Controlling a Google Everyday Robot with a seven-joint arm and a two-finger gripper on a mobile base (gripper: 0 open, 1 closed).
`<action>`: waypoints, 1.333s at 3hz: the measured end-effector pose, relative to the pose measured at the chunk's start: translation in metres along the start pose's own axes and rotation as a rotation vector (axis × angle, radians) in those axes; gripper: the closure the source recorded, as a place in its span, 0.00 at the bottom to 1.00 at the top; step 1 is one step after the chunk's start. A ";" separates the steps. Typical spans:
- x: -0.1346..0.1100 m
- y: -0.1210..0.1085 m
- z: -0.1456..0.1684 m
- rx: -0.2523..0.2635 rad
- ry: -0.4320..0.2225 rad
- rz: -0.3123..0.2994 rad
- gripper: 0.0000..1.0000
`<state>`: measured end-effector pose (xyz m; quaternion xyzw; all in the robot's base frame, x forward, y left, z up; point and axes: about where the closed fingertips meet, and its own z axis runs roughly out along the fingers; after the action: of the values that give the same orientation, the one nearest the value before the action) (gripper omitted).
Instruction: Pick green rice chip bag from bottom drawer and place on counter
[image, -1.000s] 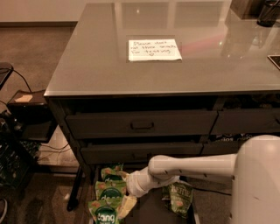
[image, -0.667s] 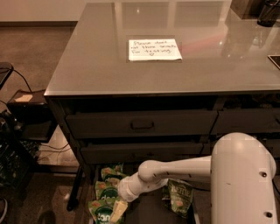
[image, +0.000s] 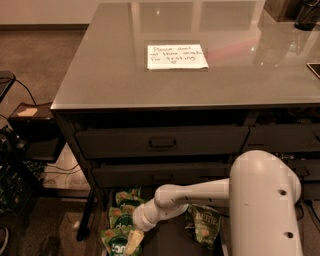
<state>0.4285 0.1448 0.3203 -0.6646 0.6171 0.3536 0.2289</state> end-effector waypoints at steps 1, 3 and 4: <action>0.008 -0.009 0.018 -0.023 0.007 0.004 0.06; 0.017 -0.025 0.048 -0.078 0.006 0.016 0.18; 0.024 -0.031 0.059 -0.100 0.008 0.023 0.19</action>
Offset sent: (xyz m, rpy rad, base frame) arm 0.0187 0.0307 -0.0532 -0.0093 0.0683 0.0527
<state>0.4474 0.1772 0.2602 -0.6694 0.6075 0.3838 0.1888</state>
